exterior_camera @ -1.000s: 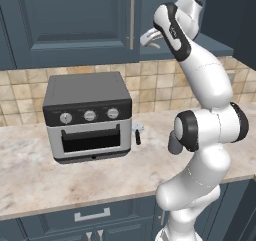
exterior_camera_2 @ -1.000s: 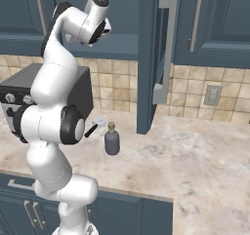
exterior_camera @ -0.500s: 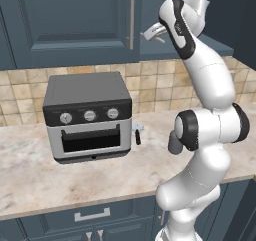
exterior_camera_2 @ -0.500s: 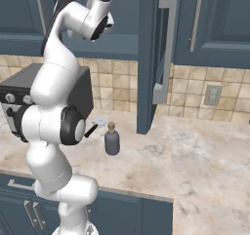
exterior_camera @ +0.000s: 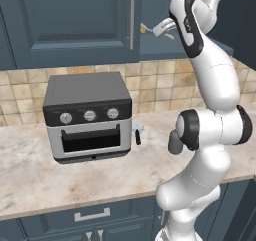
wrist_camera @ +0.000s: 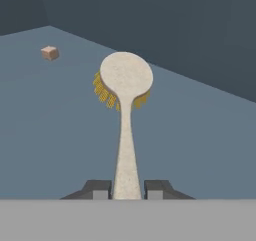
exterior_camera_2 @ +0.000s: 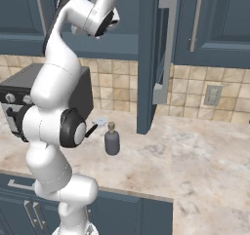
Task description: Pick the dish brush and soap dispenser from the cabinet and place them on the counter.
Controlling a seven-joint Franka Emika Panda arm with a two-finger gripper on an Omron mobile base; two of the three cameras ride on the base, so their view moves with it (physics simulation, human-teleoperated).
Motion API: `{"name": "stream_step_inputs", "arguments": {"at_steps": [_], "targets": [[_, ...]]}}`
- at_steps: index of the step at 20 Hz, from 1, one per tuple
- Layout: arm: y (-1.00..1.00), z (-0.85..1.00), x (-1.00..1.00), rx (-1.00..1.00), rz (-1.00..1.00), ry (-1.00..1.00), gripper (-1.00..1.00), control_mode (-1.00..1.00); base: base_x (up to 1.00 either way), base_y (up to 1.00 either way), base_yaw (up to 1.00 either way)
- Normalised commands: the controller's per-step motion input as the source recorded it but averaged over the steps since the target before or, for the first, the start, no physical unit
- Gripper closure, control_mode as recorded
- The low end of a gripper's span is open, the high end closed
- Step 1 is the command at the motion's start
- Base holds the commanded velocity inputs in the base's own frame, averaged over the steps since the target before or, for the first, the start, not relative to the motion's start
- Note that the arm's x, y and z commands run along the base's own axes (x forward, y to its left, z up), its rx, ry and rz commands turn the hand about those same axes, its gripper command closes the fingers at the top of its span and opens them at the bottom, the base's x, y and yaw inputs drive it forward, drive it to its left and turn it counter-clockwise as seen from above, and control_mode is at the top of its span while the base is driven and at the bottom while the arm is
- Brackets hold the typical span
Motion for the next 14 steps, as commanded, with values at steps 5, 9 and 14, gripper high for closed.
{"name": "stream_step_inputs", "arguments": {"at_steps": [5,9,14], "targets": [[-0.36,0.00,-0.20,0.00,-0.07,0.01,1.00,-1.00,0.00,0.00,0.00],[-0.27,-0.01,-0.42,0.00,-0.08,0.00,1.00,-1.00,0.00,0.00,0.00],[-0.27,-0.01,-0.74,0.01,-0.12,0.00,1.00,-1.00,0.00,0.00,0.00]]}}
